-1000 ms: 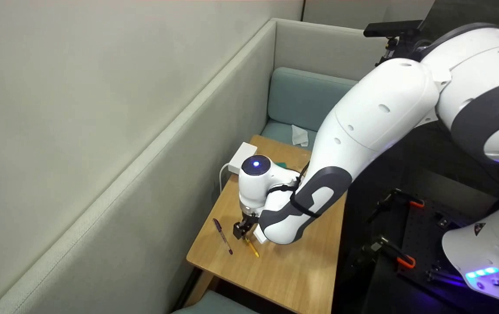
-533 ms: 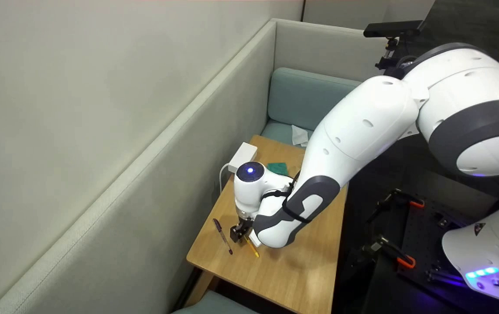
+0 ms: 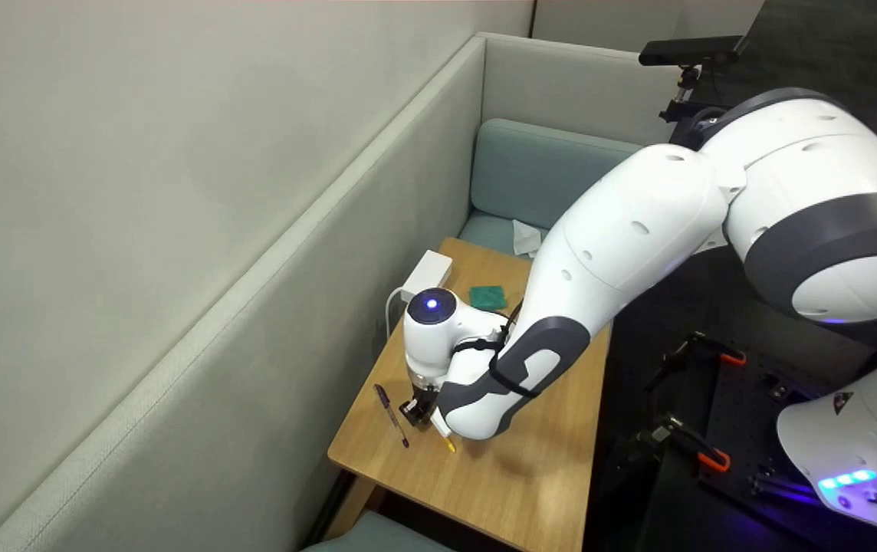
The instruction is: Put the yellow pen on top of the white device
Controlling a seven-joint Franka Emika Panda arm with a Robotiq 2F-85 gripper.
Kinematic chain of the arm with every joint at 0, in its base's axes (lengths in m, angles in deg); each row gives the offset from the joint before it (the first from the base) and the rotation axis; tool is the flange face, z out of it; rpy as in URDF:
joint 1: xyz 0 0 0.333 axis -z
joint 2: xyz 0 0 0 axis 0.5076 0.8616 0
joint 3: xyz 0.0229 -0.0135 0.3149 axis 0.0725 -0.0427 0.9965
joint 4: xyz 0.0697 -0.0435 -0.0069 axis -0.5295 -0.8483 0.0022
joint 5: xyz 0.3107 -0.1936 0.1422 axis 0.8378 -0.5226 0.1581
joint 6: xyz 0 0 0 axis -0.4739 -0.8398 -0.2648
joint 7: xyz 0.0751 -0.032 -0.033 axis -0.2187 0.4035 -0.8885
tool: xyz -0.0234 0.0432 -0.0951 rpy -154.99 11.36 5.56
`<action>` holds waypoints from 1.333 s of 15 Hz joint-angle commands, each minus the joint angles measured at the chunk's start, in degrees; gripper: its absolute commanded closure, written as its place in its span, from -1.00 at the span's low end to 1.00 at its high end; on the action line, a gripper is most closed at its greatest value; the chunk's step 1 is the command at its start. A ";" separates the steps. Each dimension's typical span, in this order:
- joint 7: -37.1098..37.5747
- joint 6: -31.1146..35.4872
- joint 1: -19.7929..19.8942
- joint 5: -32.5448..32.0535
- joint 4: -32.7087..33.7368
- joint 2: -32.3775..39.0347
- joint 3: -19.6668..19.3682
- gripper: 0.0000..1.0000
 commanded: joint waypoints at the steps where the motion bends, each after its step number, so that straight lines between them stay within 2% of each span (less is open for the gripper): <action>1: 1.37 -1.45 -1.40 0.86 1.58 0.53 -1.01 0.57; 4: 1.39 -0.82 -1.46 1.08 0.58 -0.73 -0.82 0.99; 5: 1.42 -0.76 -1.46 1.19 0.11 -1.23 -0.76 1.00; 6: 1.43 -0.30 -1.36 1.39 -1.41 -2.63 -0.73 0.92; 10: 1.34 1.79 1.05 4.19 -9.01 -10.21 -0.93 0.92; 13: 3.41 3.32 2.57 6.09 -14.47 -16.31 -4.00 0.92; 16: 6.28 5.87 3.96 5.81 -18.92 -21.74 -8.99 0.92; 20: 10.49 9.73 6.26 5.86 -21.10 -24.92 -14.45 0.92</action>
